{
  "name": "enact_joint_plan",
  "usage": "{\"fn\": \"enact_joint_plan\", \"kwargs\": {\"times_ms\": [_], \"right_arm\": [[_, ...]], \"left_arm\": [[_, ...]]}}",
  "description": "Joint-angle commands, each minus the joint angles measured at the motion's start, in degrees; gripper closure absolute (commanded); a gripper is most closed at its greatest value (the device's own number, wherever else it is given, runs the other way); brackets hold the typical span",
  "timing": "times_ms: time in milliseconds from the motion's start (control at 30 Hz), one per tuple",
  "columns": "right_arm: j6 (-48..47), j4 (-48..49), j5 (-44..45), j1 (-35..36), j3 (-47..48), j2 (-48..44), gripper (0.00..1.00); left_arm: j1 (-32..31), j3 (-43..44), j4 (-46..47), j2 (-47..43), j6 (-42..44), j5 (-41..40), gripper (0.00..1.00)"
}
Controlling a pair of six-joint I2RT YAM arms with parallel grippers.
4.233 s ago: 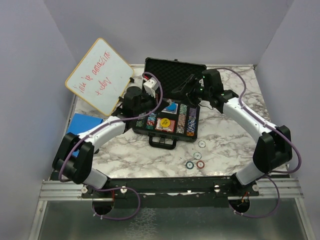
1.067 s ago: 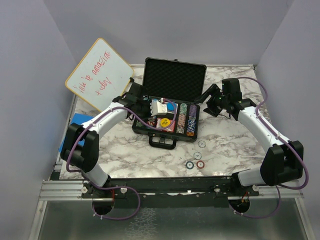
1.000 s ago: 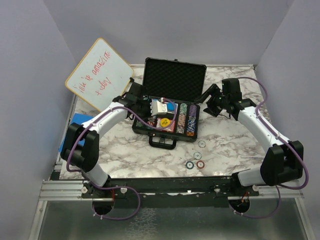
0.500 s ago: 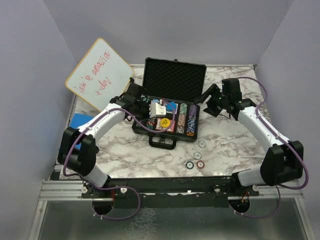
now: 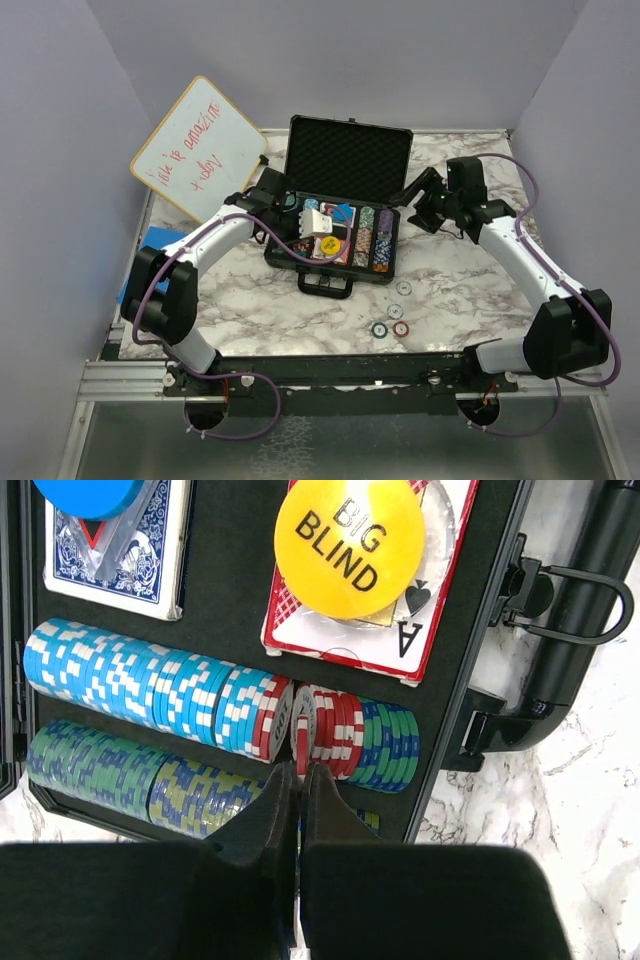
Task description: Pack up texas hold em set
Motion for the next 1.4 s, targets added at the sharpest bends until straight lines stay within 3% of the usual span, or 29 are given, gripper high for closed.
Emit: {"fn": "enact_joint_plan", "kwargs": {"times_ms": [0,100,267,367,433,567,700,1367], "right_arm": [[-1.0,-0.2,-0.7,-0.3,-1.0,-1.8,0.27],[-1.0,-0.4,-0.5,-0.4,-1.3,-2.2,0.28],[-0.8,-0.4,-0.6,-0.4,-1.7,-2.3,0.27],[-0.7,-0.3,-0.7,-0.3,-1.9,-2.5,0.27],[-0.6,-0.2,-0.7,-0.3,-1.9,-2.6,0.27],[-0.6,0.0,-0.8,-0.3,-2.0,-2.4,0.27],[-0.6,0.3,-1.1,-0.4,-2.2,-2.3,0.28],[-5.4,-4.0,1.9,-0.3,-3.2,-3.6,0.28]], "left_arm": [[-0.3,1.4,0.8,1.3,0.5,-1.6,1.00],[-0.5,1.6,1.8,2.2,0.1,-2.6,0.98],[-0.7,2.2,3.3,3.4,-2.2,-3.7,0.79],[-0.7,2.1,3.8,2.7,-2.6,-3.6,0.75],[-0.7,1.9,3.9,2.1,-2.1,-3.6,0.76],[-0.7,1.1,3.9,0.6,-1.2,-2.8,0.93],[-0.7,0.4,3.9,0.4,-1.0,-1.8,1.00],[-2.1,0.8,2.3,4.3,-1.7,-4.7,0.97]]}}
